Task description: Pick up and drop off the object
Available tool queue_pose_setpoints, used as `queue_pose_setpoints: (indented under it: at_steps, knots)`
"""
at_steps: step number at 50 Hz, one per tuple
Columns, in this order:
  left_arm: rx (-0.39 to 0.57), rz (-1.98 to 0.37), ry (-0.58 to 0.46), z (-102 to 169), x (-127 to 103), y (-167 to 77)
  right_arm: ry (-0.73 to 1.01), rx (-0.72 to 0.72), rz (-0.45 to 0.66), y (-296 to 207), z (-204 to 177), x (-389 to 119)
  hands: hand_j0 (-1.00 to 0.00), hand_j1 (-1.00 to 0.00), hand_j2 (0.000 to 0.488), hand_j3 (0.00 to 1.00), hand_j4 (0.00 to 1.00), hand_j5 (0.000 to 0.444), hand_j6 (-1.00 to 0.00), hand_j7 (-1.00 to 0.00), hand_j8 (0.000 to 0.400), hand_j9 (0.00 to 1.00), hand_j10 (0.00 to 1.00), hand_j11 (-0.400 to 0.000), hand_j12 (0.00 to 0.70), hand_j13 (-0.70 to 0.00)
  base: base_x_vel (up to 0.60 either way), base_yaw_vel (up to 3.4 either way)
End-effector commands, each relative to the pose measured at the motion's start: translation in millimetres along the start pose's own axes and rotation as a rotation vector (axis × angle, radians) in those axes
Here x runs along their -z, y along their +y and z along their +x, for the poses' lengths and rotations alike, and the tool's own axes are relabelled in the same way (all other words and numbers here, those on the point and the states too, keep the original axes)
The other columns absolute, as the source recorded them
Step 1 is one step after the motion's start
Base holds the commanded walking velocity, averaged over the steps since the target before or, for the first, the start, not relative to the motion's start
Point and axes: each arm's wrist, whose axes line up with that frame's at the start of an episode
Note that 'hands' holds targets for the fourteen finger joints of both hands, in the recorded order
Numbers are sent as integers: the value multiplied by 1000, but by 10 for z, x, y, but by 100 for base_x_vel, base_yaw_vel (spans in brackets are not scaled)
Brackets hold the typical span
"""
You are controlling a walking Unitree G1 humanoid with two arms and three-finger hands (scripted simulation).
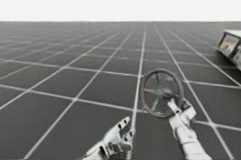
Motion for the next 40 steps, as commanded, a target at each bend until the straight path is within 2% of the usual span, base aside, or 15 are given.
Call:
queue_pose_setpoints:
  at_steps: [1,40]
  knots:
    - [5,15,5,17,-10,-42,-22,-4,31,-19,21,-80,0,0,0,1000,1000,0,0,0,0,1000,1000,-400,0,-700,56,6]
    - [5,15,5,17,-10,-42,-22,-4,31,-19,21,-80,0,0,0,1000,1000,0,0,0,0,1000,1000,-400,0,-700,57,6]
